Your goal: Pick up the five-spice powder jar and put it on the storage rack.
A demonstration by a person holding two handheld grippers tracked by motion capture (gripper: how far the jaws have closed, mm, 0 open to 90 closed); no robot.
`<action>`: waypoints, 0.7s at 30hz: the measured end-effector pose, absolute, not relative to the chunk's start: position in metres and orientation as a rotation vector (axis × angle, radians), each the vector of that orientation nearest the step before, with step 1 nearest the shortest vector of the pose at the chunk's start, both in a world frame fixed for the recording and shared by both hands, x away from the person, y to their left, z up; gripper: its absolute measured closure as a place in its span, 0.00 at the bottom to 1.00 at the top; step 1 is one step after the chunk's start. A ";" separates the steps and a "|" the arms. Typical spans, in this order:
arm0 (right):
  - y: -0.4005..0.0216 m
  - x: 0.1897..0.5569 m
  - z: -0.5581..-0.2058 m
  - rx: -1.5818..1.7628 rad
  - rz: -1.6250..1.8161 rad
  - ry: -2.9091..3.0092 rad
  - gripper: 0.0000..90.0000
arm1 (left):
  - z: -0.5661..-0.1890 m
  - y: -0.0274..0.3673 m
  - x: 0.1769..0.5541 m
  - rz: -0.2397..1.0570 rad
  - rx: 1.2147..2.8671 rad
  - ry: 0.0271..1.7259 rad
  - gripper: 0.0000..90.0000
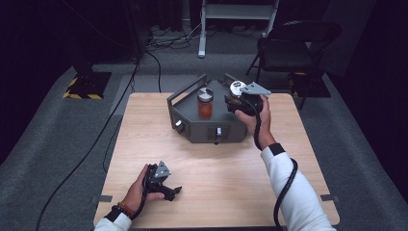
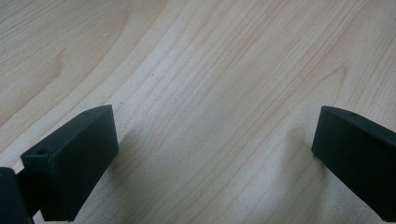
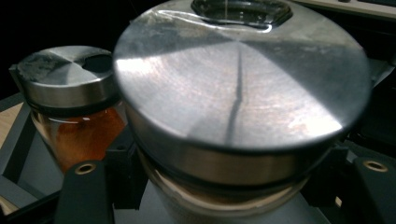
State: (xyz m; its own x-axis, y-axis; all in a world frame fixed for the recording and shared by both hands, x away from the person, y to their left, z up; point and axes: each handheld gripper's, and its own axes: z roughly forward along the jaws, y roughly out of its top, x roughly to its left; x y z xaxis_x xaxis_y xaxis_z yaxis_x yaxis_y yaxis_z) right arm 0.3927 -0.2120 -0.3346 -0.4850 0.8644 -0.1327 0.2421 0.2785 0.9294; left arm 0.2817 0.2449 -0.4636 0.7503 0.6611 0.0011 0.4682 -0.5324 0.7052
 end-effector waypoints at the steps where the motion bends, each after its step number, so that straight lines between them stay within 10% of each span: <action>1: -0.211 0.394 -0.336 0.996 1.208 1.896 0.35 | -0.464 0.245 0.282 0.349 2.233 0.843 0.00; 21: -0.209 0.406 -0.347 1.027 1.172 1.966 0.35 | -0.464 0.245 0.282 0.349 2.233 0.842 0.00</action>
State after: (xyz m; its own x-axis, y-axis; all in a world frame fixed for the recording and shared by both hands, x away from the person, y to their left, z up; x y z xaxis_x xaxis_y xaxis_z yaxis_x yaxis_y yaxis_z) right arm 0.4058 -0.2090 -0.3466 -0.5037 0.8557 -0.1183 0.3034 0.3035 0.9033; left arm 0.2818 0.2449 -0.4635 0.7506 0.6607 0.0009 0.4681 -0.5327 0.7050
